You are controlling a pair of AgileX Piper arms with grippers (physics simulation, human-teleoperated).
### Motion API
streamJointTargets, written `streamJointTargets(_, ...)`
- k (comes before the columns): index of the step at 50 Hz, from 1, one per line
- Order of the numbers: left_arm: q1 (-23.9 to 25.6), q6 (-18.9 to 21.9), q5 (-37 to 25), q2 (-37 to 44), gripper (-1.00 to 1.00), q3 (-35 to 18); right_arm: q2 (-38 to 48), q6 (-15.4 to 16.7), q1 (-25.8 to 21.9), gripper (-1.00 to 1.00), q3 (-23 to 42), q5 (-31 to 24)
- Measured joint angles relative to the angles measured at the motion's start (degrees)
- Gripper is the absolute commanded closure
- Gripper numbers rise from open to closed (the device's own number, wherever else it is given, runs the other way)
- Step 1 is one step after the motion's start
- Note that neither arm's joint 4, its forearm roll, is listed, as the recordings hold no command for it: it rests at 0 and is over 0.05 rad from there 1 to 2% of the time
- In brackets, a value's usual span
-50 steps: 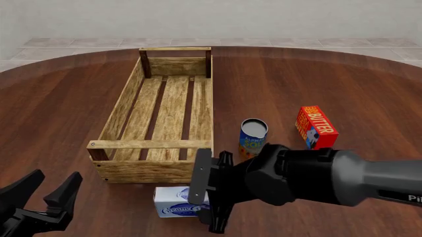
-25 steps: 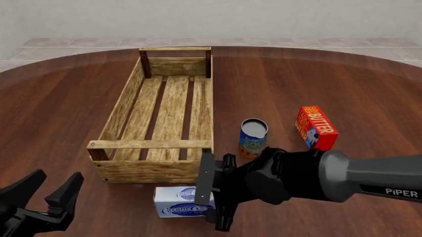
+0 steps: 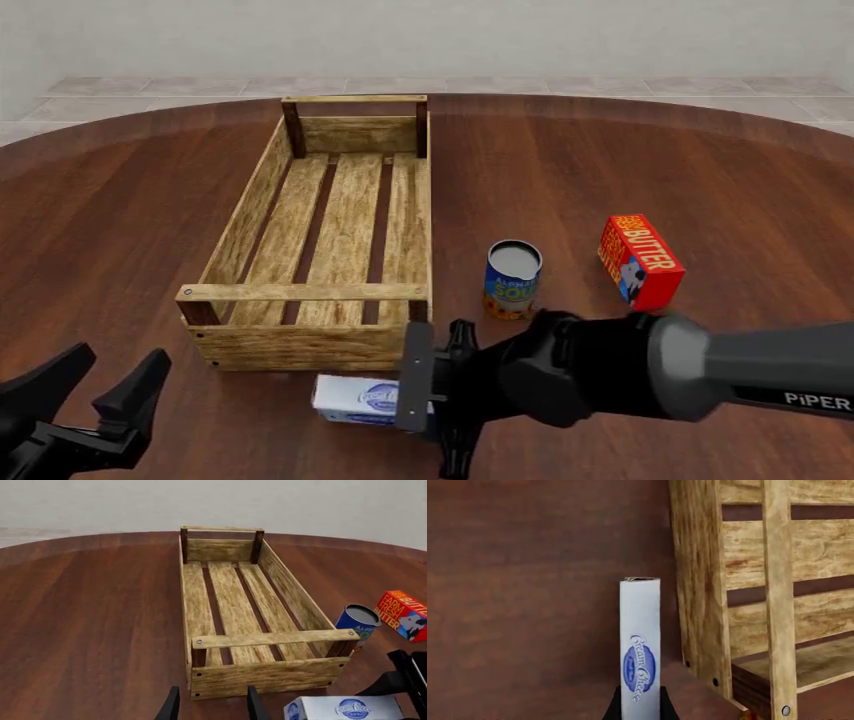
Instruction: Pick up the cream cheese and put it in the tray.
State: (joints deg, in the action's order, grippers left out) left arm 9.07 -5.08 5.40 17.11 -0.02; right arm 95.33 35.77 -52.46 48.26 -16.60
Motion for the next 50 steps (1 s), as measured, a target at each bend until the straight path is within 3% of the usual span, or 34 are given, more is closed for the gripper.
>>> streamJointTargets(14, 0.25, 0.05, -0.33, -0.35, -1.0, 0.0, -4.34, 0.31, 0.32, 1.0, 0.17, -2.37)
streamJointTargets(29, 0.69, 0.16, -0.79, -1.05, -1.0, 0.0, -12.62, -3.2, -3.02, 1.0, 3.58, -10.0)
streamJointTargets(50, 0.81, 0.21, -1.16, -1.51, -1.0, -0.01, -18.0, -8.25, -6.17, 1.0, 9.18, -15.57)
